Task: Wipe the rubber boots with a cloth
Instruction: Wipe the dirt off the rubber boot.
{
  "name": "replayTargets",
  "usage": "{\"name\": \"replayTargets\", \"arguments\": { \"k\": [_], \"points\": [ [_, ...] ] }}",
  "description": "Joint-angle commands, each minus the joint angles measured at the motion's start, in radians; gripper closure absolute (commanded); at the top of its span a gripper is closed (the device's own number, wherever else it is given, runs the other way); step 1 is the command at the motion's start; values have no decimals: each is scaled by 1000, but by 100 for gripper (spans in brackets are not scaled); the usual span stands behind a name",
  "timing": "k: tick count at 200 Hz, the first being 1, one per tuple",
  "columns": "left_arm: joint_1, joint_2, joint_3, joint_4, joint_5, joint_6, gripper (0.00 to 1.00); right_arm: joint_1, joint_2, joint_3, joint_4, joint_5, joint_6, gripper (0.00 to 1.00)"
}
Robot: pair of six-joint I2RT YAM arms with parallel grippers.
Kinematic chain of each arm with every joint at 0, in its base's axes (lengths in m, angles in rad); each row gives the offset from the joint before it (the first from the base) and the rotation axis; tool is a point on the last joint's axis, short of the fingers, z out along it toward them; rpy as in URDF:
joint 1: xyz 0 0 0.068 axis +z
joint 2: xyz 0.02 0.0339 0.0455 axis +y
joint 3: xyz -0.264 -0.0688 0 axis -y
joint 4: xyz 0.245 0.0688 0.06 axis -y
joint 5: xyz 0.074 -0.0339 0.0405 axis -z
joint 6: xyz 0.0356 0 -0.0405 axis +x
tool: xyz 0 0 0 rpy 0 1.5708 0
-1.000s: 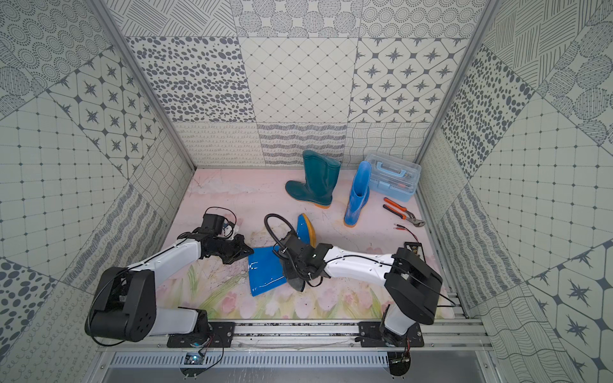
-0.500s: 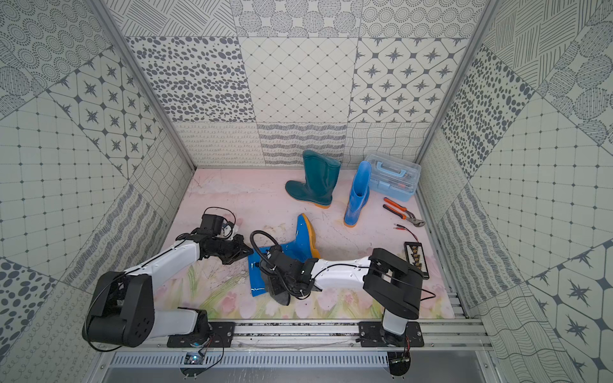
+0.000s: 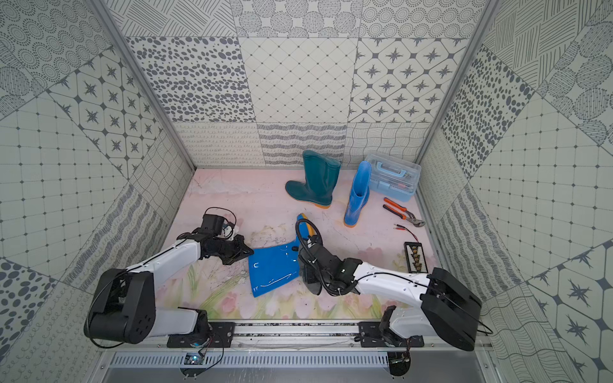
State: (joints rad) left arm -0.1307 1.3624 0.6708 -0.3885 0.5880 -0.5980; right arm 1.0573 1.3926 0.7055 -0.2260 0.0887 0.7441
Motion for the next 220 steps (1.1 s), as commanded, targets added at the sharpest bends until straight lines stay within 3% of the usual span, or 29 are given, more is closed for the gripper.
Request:
{"name": "replayTargets", "arguments": {
  "k": [1,31,55,81,114,132,148,184,220],
  "points": [
    [3,-3,19,-44,-25,25,100,105,165,141,104,-32,-39,100],
    [3,-16,15,-51,-30,21,100,191,357,296,250,-171,-33,100],
    [3,-34,9,-56,-38,26,100,194,393,350,207,-161,-59,100],
    [3,-48,7,-96,-47,37,100,99,295,233,162,-125,-53,100],
    [3,-36,14,-84,-40,30,100,-92,38,29,36,-64,-67,100],
    [3,-29,22,-78,-37,29,100,-150,-93,-4,-40,-22,-99,100],
    [2,-23,26,-75,-36,28,100,-159,-124,23,-59,-13,-132,100],
    [3,-19,24,-68,-32,20,100,-132,82,163,66,-126,-122,100],
    [3,-35,18,-85,-33,23,100,-20,368,460,62,-191,-185,100]
  ]
}}
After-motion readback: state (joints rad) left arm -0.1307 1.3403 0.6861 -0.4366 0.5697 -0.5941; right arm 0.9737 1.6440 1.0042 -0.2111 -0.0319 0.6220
